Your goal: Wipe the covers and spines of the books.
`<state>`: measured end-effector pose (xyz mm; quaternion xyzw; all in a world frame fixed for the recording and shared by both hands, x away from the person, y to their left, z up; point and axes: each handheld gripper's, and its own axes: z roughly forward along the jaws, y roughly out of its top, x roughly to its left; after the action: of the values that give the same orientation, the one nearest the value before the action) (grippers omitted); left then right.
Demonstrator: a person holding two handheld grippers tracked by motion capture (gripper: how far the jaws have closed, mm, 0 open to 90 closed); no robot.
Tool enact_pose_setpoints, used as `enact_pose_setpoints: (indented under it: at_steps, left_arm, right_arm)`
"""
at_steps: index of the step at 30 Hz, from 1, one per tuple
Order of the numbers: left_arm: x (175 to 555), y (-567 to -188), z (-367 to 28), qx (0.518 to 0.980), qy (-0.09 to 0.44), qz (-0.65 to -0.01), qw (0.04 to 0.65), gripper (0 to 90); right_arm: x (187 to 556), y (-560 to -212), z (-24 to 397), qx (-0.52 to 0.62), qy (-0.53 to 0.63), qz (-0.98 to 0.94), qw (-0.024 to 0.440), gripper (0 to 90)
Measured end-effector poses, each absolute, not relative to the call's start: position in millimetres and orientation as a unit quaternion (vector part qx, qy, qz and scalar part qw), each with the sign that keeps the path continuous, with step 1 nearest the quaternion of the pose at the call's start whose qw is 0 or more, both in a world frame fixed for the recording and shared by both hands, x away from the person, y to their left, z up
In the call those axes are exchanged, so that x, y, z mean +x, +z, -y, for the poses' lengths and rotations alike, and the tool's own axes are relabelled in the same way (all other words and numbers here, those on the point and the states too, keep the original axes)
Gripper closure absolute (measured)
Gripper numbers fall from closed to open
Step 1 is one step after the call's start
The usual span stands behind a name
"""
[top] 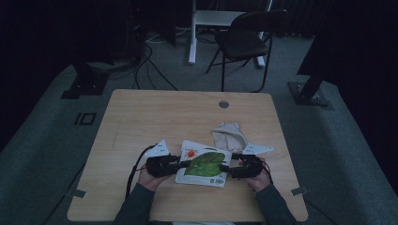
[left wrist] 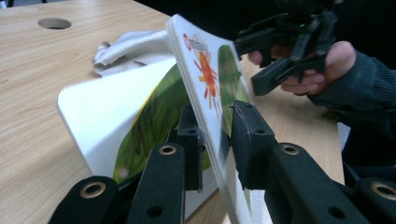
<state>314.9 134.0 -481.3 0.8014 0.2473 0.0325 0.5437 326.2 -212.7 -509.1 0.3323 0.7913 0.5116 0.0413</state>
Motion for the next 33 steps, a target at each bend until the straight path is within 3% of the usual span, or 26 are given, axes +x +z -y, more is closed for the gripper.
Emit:
enact_pose_setpoints:
  at_steps: [14,33]
  left_arm:
    - [321,-488,-139,0.799,0.048,-0.283,0.528,70.8]
    - [327,-504,-135,0.805,0.07,-0.32,0.494,49.6]
  right_arm:
    - [319,-496,224,0.313,0.559,-0.767,0.035,41.0]
    - [308,-487,221,0.259,0.584,-0.769,0.021,49.6]
